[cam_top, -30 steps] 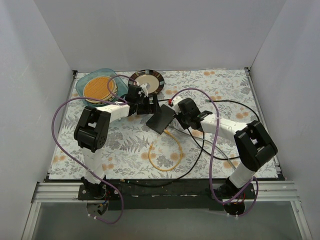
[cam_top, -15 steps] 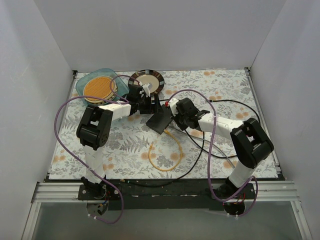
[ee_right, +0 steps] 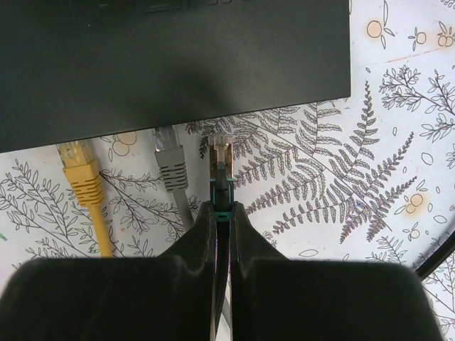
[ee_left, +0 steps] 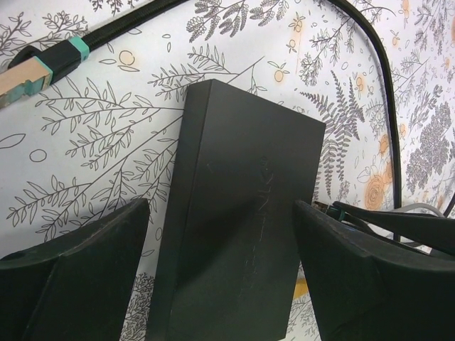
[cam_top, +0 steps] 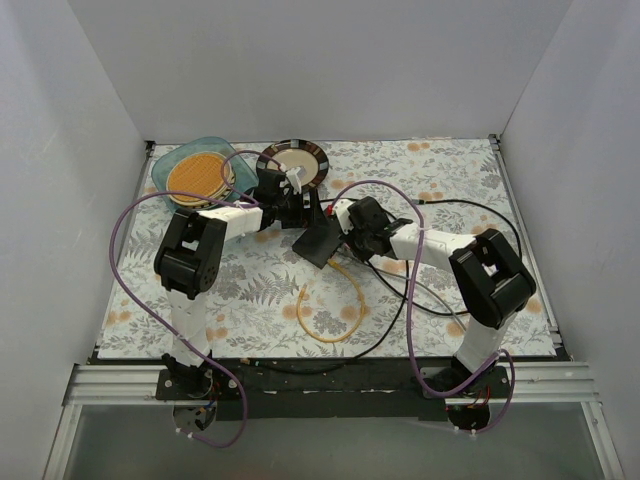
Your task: Insert the plug into the switch port
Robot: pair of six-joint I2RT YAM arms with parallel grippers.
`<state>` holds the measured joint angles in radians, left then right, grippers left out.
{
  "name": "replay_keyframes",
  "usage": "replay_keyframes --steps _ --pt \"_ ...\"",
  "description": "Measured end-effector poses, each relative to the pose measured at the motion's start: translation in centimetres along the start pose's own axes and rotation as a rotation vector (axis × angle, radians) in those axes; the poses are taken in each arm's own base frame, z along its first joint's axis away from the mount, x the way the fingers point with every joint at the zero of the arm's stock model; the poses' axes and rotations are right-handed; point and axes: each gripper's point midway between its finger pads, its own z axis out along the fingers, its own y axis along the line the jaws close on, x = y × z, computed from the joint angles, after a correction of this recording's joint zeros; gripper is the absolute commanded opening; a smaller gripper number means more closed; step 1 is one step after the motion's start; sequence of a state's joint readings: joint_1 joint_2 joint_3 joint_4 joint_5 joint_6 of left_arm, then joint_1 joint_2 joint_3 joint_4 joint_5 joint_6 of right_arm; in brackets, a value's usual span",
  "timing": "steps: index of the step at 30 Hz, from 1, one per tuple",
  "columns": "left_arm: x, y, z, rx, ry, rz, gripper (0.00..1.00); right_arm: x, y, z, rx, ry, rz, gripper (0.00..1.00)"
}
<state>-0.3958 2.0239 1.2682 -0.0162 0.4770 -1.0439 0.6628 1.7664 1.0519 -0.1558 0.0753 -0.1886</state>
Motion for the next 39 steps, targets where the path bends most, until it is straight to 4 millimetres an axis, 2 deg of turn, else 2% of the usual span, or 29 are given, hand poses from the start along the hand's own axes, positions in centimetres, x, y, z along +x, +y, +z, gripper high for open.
replay_keyframes --steps 17,25,39 --pt "0.0 -0.3 0.3 0.024 0.010 0.000 0.80 -0.9 -0.1 0.4 0.001 -0.009 0.002 0.01" --pt "0.1 -0.5 0.3 0.034 0.016 0.000 0.80 -0.9 -0.2 1.4 -0.001 0.007 0.002 0.01" --pt "0.0 -0.6 0.5 0.057 0.026 -0.004 0.79 -1.5 -0.5 1.1 0.019 -0.016 0.005 0.01"
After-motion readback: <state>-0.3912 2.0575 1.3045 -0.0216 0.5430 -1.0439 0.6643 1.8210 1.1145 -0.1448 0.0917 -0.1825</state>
